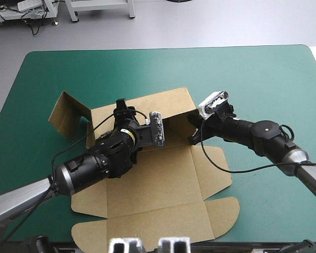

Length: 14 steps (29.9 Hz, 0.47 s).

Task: Fold the box

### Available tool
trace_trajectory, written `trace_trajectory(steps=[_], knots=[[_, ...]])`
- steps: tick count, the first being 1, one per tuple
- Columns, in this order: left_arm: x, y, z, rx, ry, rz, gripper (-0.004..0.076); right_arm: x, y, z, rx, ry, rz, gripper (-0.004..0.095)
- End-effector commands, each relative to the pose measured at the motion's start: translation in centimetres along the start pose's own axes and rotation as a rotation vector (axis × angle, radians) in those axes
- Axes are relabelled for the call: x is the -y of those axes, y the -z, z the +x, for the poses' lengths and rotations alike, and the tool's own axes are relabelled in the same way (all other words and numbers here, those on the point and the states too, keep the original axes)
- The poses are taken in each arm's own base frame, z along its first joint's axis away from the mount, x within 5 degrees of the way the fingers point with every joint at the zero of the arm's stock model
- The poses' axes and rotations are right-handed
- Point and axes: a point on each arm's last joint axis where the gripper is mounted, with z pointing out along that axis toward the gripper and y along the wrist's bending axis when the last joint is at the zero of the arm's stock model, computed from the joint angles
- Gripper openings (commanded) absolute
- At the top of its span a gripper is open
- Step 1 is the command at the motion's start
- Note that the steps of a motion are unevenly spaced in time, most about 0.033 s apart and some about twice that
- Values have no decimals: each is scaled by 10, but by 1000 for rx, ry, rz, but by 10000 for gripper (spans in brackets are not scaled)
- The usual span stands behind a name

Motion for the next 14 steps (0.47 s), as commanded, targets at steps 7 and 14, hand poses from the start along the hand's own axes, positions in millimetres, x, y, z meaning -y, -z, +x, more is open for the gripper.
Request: trace_trajectory(steps=[7, 14], knots=[[-1, 79, -1, 222, 134, -14, 607, -7, 4, -11, 23, 18, -31, -23], [4, 108, 8, 255, 189, 17, 39, -2, 4, -11, 25, 16, 13, -23]])
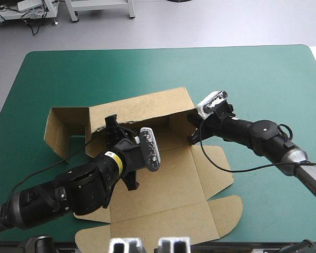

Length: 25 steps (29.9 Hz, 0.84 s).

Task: Fold the box

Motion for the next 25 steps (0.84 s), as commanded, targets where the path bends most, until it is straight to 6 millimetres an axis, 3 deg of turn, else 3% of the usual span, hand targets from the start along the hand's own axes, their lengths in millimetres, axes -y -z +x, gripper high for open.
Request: trace_trajectory(steps=[1, 9, 15, 21, 25], knots=[[-10, 24, -1, 70, 62, -19, -7, -2, 6, -11, 34, 16, 0, -23], [-36, 53, 2, 51, 258, -48, 3, -3, 29, -24, -2, 52, 44, -23], [-53, 66, 10, 84, 375, -166, 4, 4, 58, -35, -251, 62, -12, -23], [-62, 71, 19, 80, 451, -198, 17, 16, 87, -57, -391, 111, 38, -24], [-76, 60, 29, 76, 534, -166, 15, 19, 97, -69, -423, 123, 68, -24]])
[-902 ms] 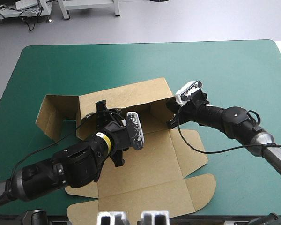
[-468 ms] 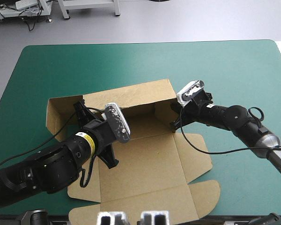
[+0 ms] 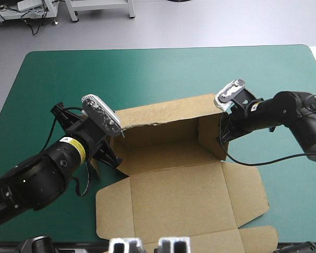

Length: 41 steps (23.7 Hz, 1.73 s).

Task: Fold the box

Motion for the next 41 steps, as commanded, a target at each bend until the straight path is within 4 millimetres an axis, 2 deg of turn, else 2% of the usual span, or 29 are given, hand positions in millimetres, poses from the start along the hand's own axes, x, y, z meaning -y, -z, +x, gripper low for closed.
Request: trace_trajectory(steps=[1, 3, 8, 11, 14, 15, 18, 20, 22, 25, 27, 34, 36, 41], knots=[[-22, -1, -4, 62, 97, 30, 15, 1, 25, -8, -2, 38, 40, -24], [-33, -10, 1, 43, 146, 66, 15, 1, 24, -8, -24, 38, 24, -24], [-82, -26, 29, -54, 332, -37, 15, 7, 5, -9, -80, -5, -10, -25], [-106, -29, 51, -89, 437, 5, 15, 19, -24, -12, -152, -27, -48, -24], [-130, -24, 72, -96, 544, -28, 15, 39, -64, -26, -211, -69, -72, -25], [-132, -23, 74, -91, 556, -30, 15, 43, -67, -31, -204, -73, -70, -25], [-135, -22, 78, -77, 555, -9, 13, 64, -87, -60, -156, -89, -46, -24], [-133, -24, 80, -79, 559, 3, 13, 73, -90, -76, -126, -77, -33, 19], [-130, -30, 85, -93, 547, 13, 13, 78, -84, -90, -85, -69, -15, 180], [-126, -39, 93, -108, 552, 15, 13, 79, -67, -101, -60, -80, 11, 541], [-125, -42, 96, -111, 556, 14, 13, 80, -60, -102, -80, -103, 30, 632], [-124, -45, 98, -110, 564, 12, 13, 81, -61, -100, -91, -119, 46, 648], [-124, -45, 98, -110, 575, 11, 13, 83, -69, -99, -106, -124, 38, 648], [-120, -44, 99, -132, 580, 42, 13, 84, -111, -95, -137, -191, -85, 646]])
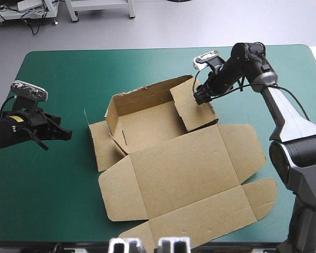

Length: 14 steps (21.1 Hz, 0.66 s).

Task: Fold the box

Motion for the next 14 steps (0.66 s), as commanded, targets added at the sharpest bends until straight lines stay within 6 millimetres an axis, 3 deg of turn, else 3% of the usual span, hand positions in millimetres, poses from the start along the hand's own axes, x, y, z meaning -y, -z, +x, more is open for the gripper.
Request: trace_trajectory(steps=[1, 6, 8, 9, 10, 11, 12, 14], knots=[[2, 10, -9, 74, 17, -5, 13, -6, 7, -5, 36, -6, -51, 645], [2, 10, -7, 60, 16, 2, 13, 3, -37, -3, -38, -65, -110, 640], [2, 10, -7, 59, 16, 3, 13, 1, -44, -5, -27, -89, -158, 543], [2, 10, -7, 59, 16, 3, 12, 0, -44, -6, -14, -84, -162, 380], [2, 10, -7, 59, 16, 3, 12, 0, -44, -6, -12, -75, -161, 299], [2, 10, -7, 59, 16, 3, 12, 0, -41, -7, -12, -44, -164, 89], [2, 10, -7, 62, 16, 1, 12, 0, -40, -8, -7, -36, -160, -5], [2, 10, -8, 67, 21, 1, 12, 2, -26, -14, 39, -31, -148, -25]])
